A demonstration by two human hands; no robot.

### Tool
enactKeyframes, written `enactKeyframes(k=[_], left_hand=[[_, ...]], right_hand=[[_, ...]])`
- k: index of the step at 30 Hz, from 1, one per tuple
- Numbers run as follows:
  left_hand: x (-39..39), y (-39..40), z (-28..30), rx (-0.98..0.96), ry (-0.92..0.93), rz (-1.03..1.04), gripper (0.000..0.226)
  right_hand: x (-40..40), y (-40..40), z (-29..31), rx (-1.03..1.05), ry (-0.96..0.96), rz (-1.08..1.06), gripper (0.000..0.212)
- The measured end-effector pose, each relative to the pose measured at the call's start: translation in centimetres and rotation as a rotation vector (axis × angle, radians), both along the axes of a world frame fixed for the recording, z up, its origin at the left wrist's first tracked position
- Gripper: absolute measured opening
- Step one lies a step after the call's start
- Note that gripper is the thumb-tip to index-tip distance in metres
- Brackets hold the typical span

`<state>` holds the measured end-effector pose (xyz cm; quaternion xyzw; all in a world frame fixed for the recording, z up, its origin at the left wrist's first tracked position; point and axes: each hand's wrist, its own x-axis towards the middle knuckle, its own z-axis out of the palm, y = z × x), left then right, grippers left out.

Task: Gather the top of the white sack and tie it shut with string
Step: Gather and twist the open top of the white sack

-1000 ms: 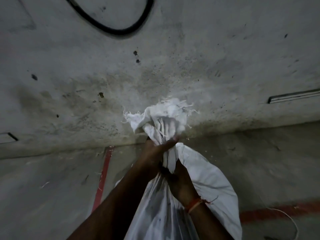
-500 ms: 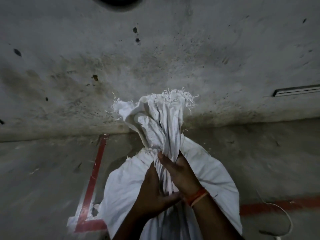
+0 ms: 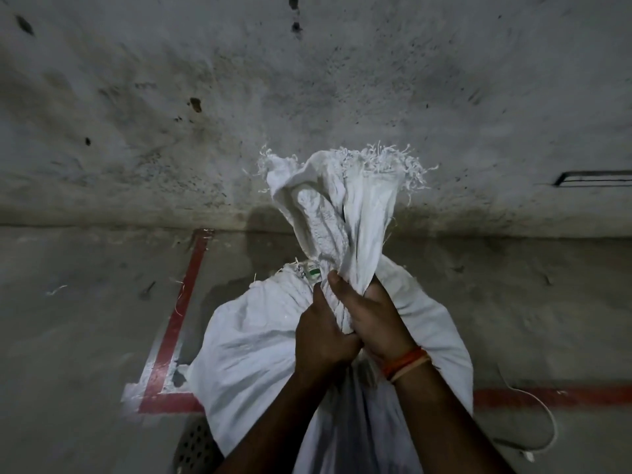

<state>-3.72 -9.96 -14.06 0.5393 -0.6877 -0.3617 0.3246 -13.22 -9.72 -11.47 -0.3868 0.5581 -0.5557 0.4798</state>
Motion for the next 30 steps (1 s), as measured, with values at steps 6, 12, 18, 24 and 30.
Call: enactKeyframes(k=[6, 12, 18, 24, 30], left_hand=[[-0.2, 0.0, -1.3, 0.058, 0.029, 0.094, 0.038], [-0.1, -0.2, -1.8, 0.160, 0.148, 0.164, 0.044], [-0.4, -0.8, -1.4, 0.402, 0.439, 0.262, 0.060], [-0.3, -0.8, -0.2, 0.443, 0.580, 0.225, 0.031], [-1.0, -1.1, 1.0, 0.463, 0.437, 0.223, 0.051]], right_hand=[[-0.9, 0.7, 0.0, -0.014, 0.151, 0.128, 0.045], [-4.0, 2.0, -0.6, 0.031, 0.227, 0.423, 0.061], [-5.0, 3.0, -2.7, 0.062, 0.652, 0.592, 0.124], [-1.2, 2.5, -4.2, 0.057, 0.840, 0.345, 0.110], [0.5, 2.5, -5.5, -0.044, 0.584, 0.092, 0.069]])
